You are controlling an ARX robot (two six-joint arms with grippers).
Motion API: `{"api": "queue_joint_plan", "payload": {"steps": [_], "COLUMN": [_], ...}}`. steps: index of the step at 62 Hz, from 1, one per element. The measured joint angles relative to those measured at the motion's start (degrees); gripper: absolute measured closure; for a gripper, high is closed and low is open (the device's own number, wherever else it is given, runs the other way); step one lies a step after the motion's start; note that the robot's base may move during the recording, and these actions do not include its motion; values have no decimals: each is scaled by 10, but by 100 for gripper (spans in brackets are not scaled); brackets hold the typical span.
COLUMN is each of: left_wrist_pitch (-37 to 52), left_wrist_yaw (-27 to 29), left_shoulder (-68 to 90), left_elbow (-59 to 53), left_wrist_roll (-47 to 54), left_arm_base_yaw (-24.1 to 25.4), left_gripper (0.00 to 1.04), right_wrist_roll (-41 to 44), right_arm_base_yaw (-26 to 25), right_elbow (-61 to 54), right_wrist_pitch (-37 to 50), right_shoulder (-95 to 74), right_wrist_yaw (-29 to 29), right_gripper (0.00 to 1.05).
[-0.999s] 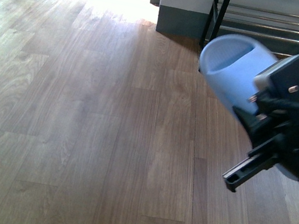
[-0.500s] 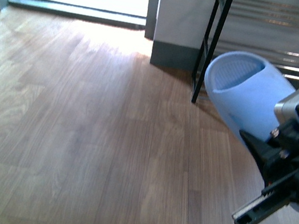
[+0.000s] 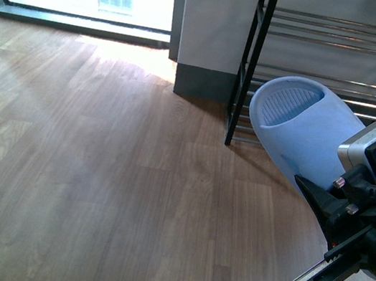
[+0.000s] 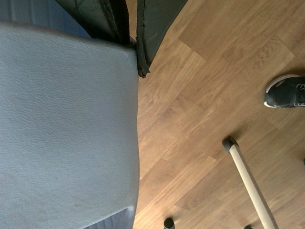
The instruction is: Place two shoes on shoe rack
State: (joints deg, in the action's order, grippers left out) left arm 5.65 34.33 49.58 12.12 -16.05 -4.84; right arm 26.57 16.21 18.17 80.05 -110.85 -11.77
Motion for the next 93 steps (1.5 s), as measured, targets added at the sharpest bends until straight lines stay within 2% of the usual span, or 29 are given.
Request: {"api": "queue_joint_plan", "payload": {"steps": [93], "left_wrist_pitch": [0], "left_wrist_yaw": [0], "left_shoulder": [2], "left_elbow": [0], "left_wrist_roll": [0], "left_arm_base_yaw": [0], "left_gripper": [103], "right_wrist_roll": [0], "right_arm_base_yaw": [-17], "right_elbow": [-4], "right_wrist_pitch": [0], "right_shoulder": [-3], "right_wrist_yaw": [14], "right_gripper": [103]}}
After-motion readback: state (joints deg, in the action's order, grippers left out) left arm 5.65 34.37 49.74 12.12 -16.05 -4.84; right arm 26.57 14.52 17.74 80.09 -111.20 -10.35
